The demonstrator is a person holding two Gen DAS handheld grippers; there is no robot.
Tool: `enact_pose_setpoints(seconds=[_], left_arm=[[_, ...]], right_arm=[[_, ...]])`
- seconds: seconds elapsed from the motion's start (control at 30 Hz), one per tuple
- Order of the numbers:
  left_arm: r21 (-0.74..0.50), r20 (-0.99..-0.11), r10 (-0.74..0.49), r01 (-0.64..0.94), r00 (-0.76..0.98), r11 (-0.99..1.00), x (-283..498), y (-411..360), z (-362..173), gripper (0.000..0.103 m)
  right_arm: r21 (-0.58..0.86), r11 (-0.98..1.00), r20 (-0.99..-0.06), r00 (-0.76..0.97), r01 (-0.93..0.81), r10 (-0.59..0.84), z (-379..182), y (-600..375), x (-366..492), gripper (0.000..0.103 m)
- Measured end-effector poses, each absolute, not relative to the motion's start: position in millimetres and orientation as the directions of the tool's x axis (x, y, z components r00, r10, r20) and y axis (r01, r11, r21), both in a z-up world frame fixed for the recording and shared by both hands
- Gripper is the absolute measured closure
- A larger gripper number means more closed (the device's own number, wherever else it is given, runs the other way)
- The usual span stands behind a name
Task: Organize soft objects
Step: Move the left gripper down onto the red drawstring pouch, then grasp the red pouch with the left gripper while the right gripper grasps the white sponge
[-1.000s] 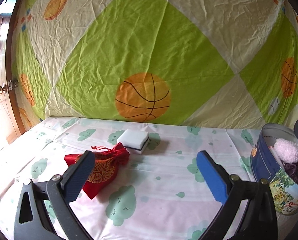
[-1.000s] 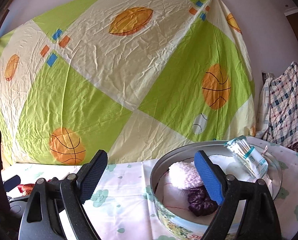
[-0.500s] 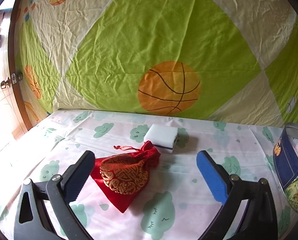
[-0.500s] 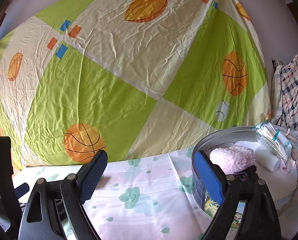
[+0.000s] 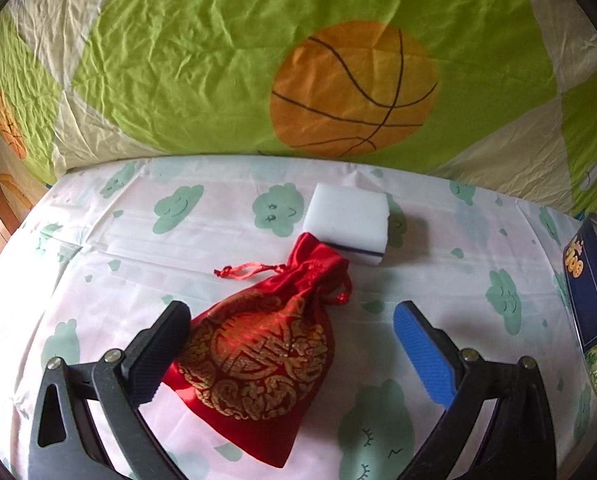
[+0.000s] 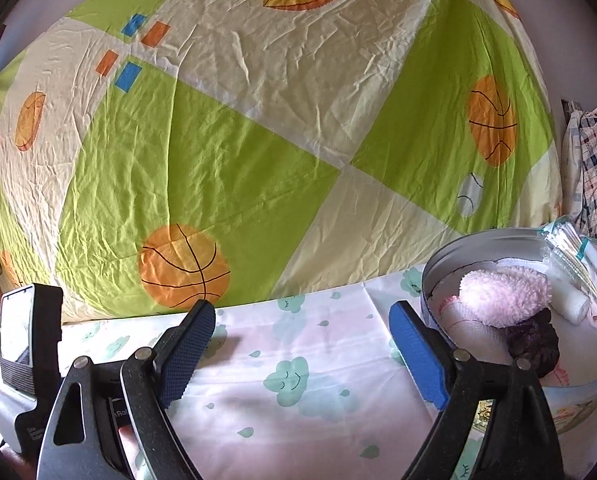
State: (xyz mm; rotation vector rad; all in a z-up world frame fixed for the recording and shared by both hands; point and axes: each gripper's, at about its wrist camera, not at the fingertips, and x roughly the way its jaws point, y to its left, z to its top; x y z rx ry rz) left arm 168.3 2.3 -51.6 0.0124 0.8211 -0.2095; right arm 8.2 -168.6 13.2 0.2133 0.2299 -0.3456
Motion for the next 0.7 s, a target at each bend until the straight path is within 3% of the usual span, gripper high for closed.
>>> enact_pose_setpoints(seconds=[0.13, 0.37, 0.53, 0.7], left_arm=[[-0.133, -0.773, -0.178, 0.119, 0.609, 0.984, 179.1, 17.5, -63.3, 0.009], [-0.212, -0.754, -0.212, 0.075, 0.621, 0.974, 180.9, 34.7, -63.5, 0.013], [-0.269, -0.732, -0.214, 0.014, 0.647, 0.963, 181.8, 53.6, -62.7, 0.048], [-0.25, -0.738, -0.202, 0.017, 0.644, 0.968, 181.6, 52.6, -62.4, 0.067]], right_arm=[[0.171, 0.922, -0.266, 0.917, 0.348, -0.297, 12.2, -168.7, 9.9, 0.013], [0.15, 0.929, -0.256, 0.921, 0.337, -0.293, 13.6, -162.5, 9.3, 0.013], [0.138, 0.931, -0.263, 0.919, 0.337, -0.294, 13.5, -160.7, 10.1, 0.013], [0.095, 0.939, -0.281, 0.914, 0.331, -0.294, 12.9, -153.3, 15.6, 0.013]])
